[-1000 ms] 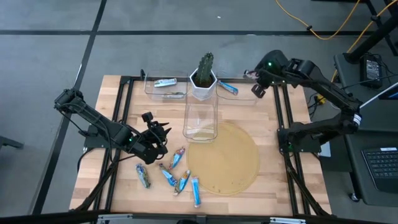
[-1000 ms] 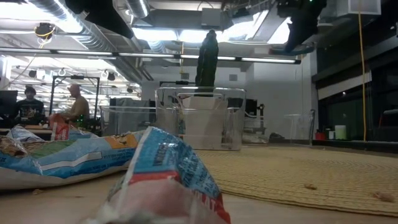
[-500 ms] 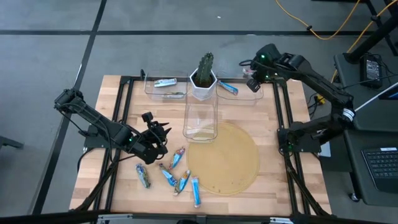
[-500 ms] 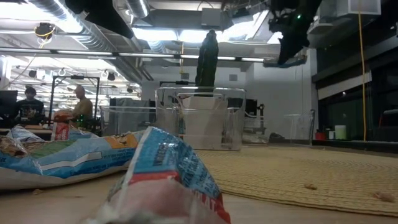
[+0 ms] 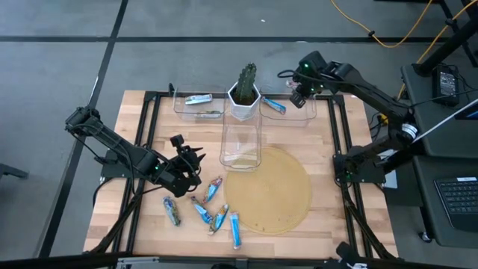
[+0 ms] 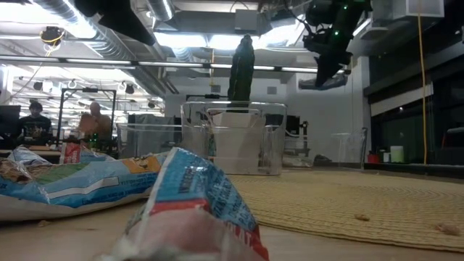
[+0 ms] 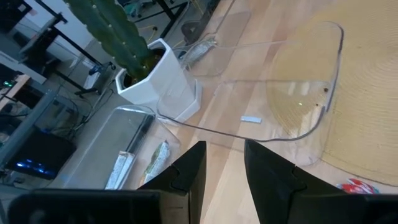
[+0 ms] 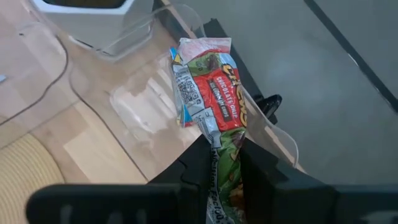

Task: Pick and place Granola Bars by type
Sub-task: Put the red green granola bar into the right transparent bin

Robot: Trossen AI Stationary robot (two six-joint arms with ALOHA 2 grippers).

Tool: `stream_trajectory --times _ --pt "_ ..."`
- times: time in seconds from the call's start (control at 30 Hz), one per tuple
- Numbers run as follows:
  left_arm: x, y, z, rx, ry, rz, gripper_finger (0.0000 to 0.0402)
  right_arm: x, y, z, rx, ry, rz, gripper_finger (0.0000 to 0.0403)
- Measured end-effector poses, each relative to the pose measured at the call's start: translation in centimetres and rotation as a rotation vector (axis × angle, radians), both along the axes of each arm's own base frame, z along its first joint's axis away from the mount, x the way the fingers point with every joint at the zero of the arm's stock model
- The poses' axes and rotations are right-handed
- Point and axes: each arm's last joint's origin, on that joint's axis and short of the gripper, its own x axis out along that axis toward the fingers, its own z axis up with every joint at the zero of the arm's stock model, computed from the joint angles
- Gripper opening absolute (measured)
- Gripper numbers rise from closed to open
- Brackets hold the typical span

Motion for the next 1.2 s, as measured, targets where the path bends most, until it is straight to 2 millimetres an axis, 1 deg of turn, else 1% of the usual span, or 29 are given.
stream_trajectory --times 0.3,0.77,0.83,1.0,1.2 --pt "0.3 -0.2 -0.6 -0.014 0.035 -0.016 0.0102 0.5 -0.9 -1.2 0.046 0.020 0.003 0.0071" --pt "0.3 -0.3 -0.6 -0.029 0.033 -0.016 0.0102 1.9 -2.3 -3.6 0.097 0.087 0.029 0.0071" --pt "0.3 -0.3 -0.6 -0.029 0.033 -0.016 0.0102 2.0 -2.5 -4.4 0.096 0.085 0.039 0.0071" --pt "0.3 -0.3 -0.6 -0.029 0.033 -0.016 0.0102 1.9 -3.0 -7.3 0.089 0.074 0.060 0.0071" --pt "0.3 -0.3 -0.6 -0.028 0.033 -0.017 0.0102 1.1 -3.5 -9.3 0.102 0.056 0.041 0.0071"
